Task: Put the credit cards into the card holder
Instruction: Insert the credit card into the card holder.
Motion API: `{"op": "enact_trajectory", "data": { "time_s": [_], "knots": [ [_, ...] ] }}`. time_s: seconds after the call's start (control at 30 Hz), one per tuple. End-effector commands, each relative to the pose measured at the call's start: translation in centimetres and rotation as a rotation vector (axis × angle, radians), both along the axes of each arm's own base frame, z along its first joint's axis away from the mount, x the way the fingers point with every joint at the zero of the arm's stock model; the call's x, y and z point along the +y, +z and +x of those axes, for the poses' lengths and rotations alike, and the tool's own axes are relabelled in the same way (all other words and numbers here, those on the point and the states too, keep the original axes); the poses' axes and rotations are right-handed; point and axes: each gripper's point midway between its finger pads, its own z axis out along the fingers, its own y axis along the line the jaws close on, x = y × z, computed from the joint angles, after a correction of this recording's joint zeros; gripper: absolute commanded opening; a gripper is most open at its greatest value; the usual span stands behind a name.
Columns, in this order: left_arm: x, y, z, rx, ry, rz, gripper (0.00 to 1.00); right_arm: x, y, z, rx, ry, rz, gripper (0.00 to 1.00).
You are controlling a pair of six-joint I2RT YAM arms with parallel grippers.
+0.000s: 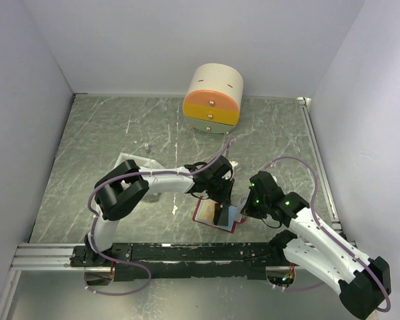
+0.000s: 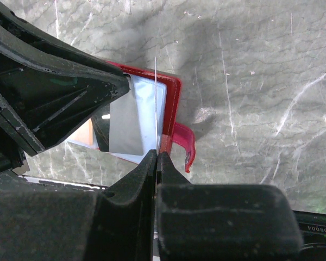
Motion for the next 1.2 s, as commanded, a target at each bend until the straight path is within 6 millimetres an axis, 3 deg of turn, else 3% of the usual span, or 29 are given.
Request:
{"op": "enact_trajectory", "data": {
  "time_s": [0.0, 0.37, 0.83, 1.0, 1.17],
  "knots": [
    [0.4, 2.0, 1.4, -0.068, 0.075, -0.012, 0.26, -0.1, 0.5, 0.5, -0.031, -0.006, 0.001, 0.0],
    [2.2, 0.5, 2.6, -0.105, 0.14, 0.099, 0.22, 0.0, 0.7, 0.6, -0.038, -0.006, 0.007, 0.0],
    [0.6, 0.3, -0.7, -0.003, 0.02, 0.027, 0.19, 0.0, 0.4, 0.7, -0.034, -0.004, 0.0, 0.0],
    [0.1, 1.1, -0.6, -0.018, 0.007, 0.0, 0.19, 0.0, 0.5, 0.8, -0.036, -0.003, 0.0, 0.0],
    [0.2, 3.0, 0.2, -0.048, 0.062, -0.019, 0.26, 0.0, 0.3, 0.7, -0.034, -0.002, -0.004, 0.0]
  ]
}}
